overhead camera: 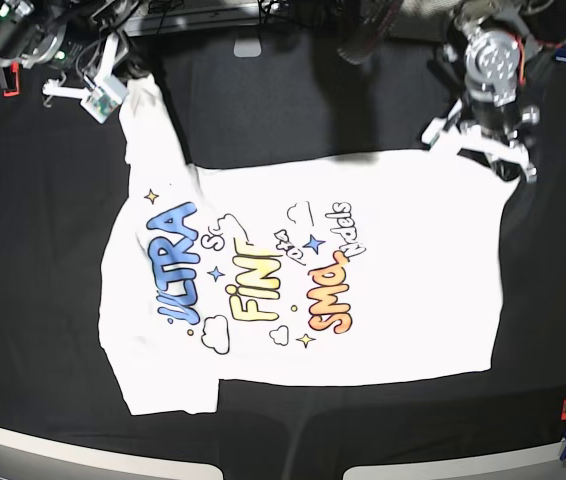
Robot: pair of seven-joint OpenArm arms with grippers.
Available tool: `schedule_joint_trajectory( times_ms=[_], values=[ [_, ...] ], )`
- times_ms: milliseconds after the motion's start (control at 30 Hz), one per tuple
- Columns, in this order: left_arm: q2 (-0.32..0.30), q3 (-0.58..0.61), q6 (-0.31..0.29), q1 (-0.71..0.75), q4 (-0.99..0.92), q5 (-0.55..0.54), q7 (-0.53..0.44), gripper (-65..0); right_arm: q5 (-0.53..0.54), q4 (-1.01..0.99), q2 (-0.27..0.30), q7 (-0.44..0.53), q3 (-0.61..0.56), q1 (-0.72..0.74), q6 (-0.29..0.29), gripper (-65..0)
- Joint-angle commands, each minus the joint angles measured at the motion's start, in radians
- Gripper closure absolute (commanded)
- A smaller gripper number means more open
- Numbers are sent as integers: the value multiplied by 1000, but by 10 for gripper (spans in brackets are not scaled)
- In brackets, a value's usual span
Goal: Layout the t-shirt on the table in an organized manner, then fold the t-shirt properly
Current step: 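Lift the shirt by its collar edge with both grippers and spread it flat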
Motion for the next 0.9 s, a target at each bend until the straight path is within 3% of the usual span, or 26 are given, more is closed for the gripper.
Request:
schedule_joint_trajectory(
  times_ms=[0,133,367,533,733,867],
  values=[
    [-14,-6,20,18,26,43,21,0,20,26,11,2,9,-23,6,0],
    [-24,-6,35,108,57,116,40,0,111,45,11,-74,9,-88,6,0],
    [-51,-21,47,235,130,187,58,0,119,68,11,-104,9,-208,6,0],
    [-78,-129,83,291,159,227,63,0,172,111,12,-131,9,-248,6,0],
    [-110,-284,91,334,161,225,77,0,220,181,20,-341,13,-248,6,0],
    [-109,-306,107,347,161,196,76,0,212,181,60,-341,68,-247,6,0]
  ],
)
